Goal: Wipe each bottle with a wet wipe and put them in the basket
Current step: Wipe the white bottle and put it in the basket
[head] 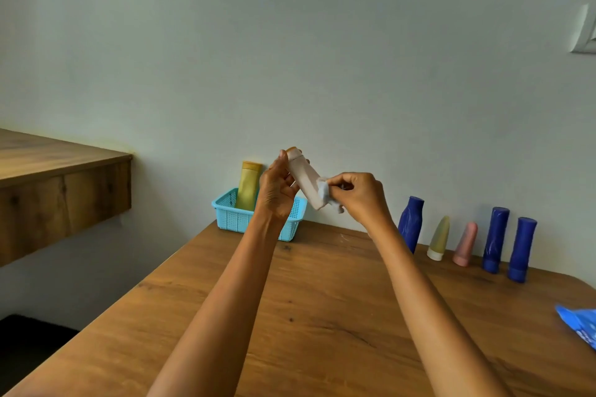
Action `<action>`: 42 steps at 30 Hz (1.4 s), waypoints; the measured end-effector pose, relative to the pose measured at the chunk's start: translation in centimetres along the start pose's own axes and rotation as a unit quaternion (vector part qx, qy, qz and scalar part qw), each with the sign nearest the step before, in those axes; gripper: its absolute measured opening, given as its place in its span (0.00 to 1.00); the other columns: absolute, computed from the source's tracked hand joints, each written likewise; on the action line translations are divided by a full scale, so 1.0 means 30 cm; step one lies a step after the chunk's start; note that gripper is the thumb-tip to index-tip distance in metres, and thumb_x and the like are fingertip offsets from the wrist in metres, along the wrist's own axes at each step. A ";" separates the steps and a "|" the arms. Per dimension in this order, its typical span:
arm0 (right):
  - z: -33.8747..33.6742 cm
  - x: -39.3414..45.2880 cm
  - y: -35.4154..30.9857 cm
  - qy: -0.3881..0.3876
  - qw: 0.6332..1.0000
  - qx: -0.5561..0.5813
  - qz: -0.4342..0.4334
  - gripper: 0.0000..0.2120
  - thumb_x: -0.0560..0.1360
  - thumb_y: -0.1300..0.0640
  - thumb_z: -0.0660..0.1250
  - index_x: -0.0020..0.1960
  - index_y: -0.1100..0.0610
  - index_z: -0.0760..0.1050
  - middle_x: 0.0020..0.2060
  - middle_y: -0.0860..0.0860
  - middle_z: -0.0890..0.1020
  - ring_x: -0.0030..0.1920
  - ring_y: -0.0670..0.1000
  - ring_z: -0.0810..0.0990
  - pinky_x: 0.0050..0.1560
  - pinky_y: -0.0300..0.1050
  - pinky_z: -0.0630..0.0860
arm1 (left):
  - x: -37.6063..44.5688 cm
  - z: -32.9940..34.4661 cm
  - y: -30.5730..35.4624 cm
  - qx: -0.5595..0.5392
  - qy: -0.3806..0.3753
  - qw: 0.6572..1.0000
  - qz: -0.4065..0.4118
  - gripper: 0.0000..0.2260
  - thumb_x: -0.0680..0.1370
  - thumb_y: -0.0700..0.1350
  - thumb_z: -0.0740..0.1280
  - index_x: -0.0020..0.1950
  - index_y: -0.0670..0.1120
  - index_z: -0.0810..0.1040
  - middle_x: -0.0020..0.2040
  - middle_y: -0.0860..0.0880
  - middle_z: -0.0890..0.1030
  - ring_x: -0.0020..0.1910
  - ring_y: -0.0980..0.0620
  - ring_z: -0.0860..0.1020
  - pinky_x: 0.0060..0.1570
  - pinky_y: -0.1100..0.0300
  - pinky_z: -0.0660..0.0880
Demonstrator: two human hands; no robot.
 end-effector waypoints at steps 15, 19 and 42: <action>0.022 -0.008 -0.041 -0.003 0.994 -0.039 -0.098 0.04 0.70 0.59 0.73 0.44 0.56 0.83 0.42 0.49 0.83 0.38 0.44 0.79 0.35 0.35 0.78 | 0.021 -0.022 0.006 0.018 0.006 1.000 0.005 0.10 0.80 0.46 0.62 0.54 0.40 0.76 0.50 0.42 0.79 0.50 0.45 0.78 0.54 0.51 0.75; 0.010 -0.023 -0.056 0.040 0.987 -0.045 -0.146 0.03 0.70 0.59 0.73 0.44 0.57 0.83 0.40 0.49 0.82 0.37 0.41 0.77 0.36 0.26 0.71 | 0.023 0.008 -0.059 0.079 0.043 0.994 -0.062 0.11 0.77 0.47 0.66 0.52 0.39 0.77 0.45 0.42 0.78 0.42 0.47 0.78 0.43 0.56 0.77; 0.064 -0.043 -0.075 -0.013 0.960 -0.184 -0.212 0.05 0.70 0.57 0.72 0.44 0.57 0.81 0.41 0.51 0.79 0.39 0.49 0.78 0.37 0.41 0.75 | 0.035 -0.034 -0.105 0.073 0.103 0.984 -0.127 0.11 0.74 0.46 0.71 0.48 0.40 0.77 0.43 0.43 0.79 0.39 0.47 0.78 0.39 0.55 0.77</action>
Point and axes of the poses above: each hand's wrist, its own x-axis towards the middle knuckle, its own z-axis out of the palm, y = z × x, the point moved 7 cm from there along x, towards the middle knuckle
